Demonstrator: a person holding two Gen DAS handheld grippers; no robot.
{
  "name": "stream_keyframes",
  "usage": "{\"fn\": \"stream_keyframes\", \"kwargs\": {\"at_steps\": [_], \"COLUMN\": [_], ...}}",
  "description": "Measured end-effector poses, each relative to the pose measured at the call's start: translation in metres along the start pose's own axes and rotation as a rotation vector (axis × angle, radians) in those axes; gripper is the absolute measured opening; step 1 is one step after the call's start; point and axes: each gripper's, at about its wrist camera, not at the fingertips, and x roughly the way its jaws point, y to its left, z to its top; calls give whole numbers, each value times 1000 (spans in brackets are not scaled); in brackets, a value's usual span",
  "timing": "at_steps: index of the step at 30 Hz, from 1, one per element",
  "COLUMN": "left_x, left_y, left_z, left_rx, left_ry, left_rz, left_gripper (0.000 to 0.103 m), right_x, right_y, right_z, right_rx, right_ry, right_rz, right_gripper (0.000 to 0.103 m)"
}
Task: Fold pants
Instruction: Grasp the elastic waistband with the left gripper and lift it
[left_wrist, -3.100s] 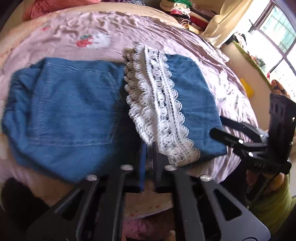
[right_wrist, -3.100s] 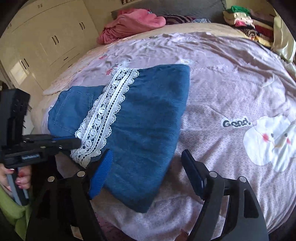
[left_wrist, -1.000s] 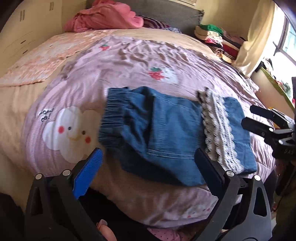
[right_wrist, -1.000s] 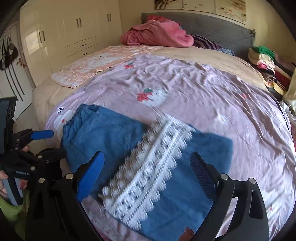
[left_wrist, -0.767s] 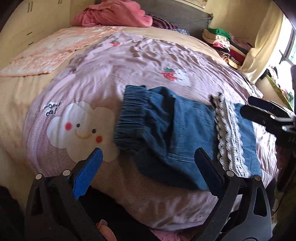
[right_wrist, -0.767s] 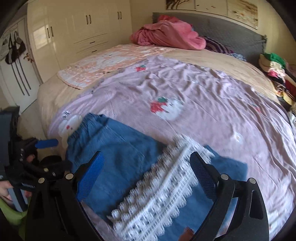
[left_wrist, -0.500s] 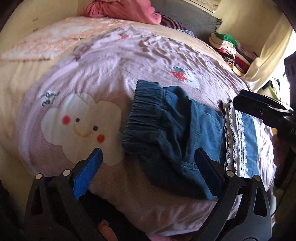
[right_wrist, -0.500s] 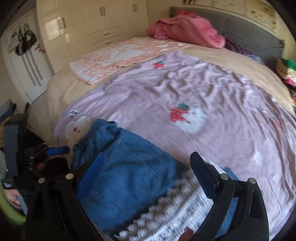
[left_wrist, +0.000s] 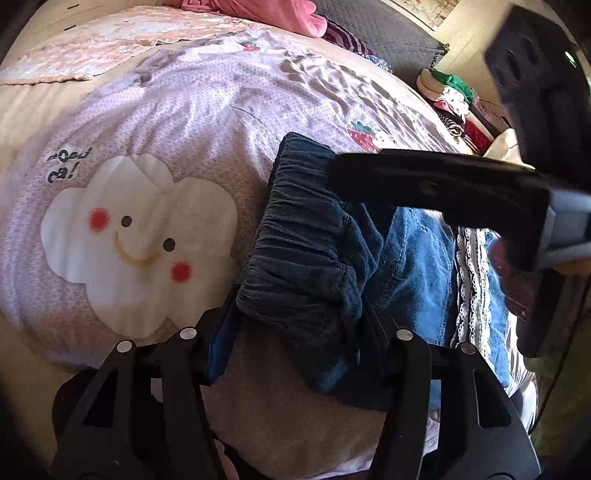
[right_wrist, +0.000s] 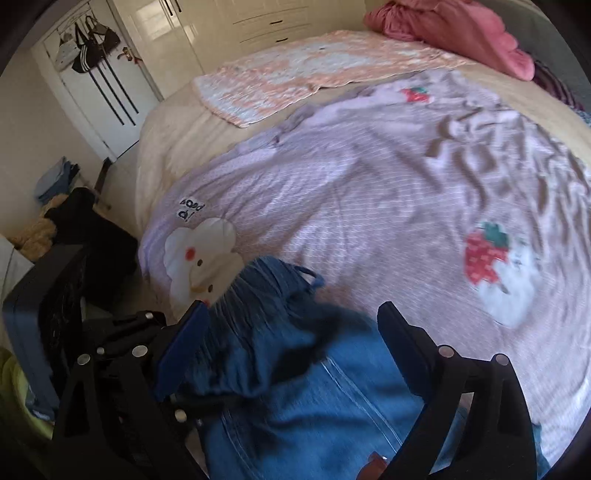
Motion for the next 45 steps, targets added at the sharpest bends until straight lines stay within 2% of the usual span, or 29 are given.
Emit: {"fn": "stream_keyframes", "kwargs": {"at_steps": [3,5,7,8,12,21,24,25,26,27,31,34,45], "left_x": [2,2,2,2,0,-16,-25,-28,-30,-31,-40,-43,-26], "left_y": [1,1,2,2,1,-11,-19,-24,-31,-37,-63,-85,-165], "left_z": [0,1,0,0,0,5,7,8,9,11,10,8,-13], "left_rx": [-1,-5,-2,-5,-6,10,21,29,40,45,79,110,255], "left_ry": [4,5,6,7,4,-39,-54,-55,-48,-36,-41,-37,-2], "left_rz": [-6,-8,-8,-8,-16,-7,-42,-61,-89,-119,-152,-174,-176], "left_gripper": [49,49,49,49,53,75,75,70,60,39,33,32,32], "right_x": [15,25,34,38,25,-33,-55,-62,-73,-79,-110,-132,-184], "right_y": [0,-3,-6,-8,-18,-17,-18,-18,-20,-21,-28,-35,-70], "right_z": [6,7,6,3,-5,-16,-19,-21,-25,-27,-44,-60,-124], "right_rx": [3,9,19,22,60,46,37,35,28,24,15,14,53], "right_ry": [27,52,80,87,33,-97,-143,-157,-176,-187,-241,-273,-352], "right_rz": [43,66,90,94,146,209,216,219,218,215,201,185,132], "right_gripper": [83,71,50,47,33,31,31,31,31,31,31,31,31]}}
